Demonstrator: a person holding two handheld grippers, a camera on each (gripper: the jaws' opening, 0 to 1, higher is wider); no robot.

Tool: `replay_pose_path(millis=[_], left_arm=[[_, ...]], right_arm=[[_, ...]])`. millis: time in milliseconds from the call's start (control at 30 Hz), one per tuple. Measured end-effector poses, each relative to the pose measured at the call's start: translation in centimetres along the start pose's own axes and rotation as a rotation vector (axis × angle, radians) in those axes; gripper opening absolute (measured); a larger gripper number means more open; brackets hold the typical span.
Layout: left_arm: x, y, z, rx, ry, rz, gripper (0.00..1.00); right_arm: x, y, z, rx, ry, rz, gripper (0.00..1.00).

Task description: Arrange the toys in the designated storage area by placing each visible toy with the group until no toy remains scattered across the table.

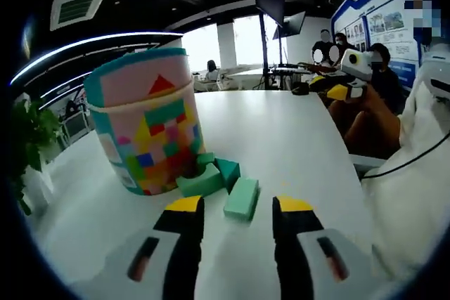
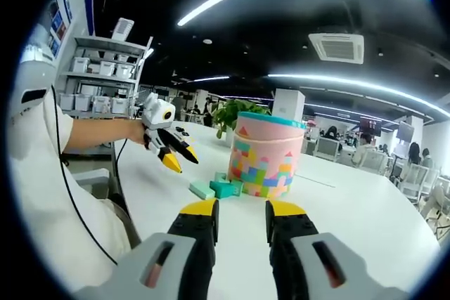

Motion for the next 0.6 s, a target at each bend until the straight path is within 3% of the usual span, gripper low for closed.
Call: replay_pose_path(millis=[600], left_arm=[[-3.1,-2.4,1.1,0.010,-0.019,0.079,0.37]], right_arm=[[0.0,-0.2,0.3,0.004,0.008,0.007,0.27]])
Point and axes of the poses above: the point that each gripper's makers call its tool centre point, and the gripper's own axes: x roughly backward along the fingers, z roughly to its left, y roughly out of its top, the point moved 2 cm from there along x, roughly backward along the fingers, and after that the axes turned 10 degrees about x, right-handed, at the moved point
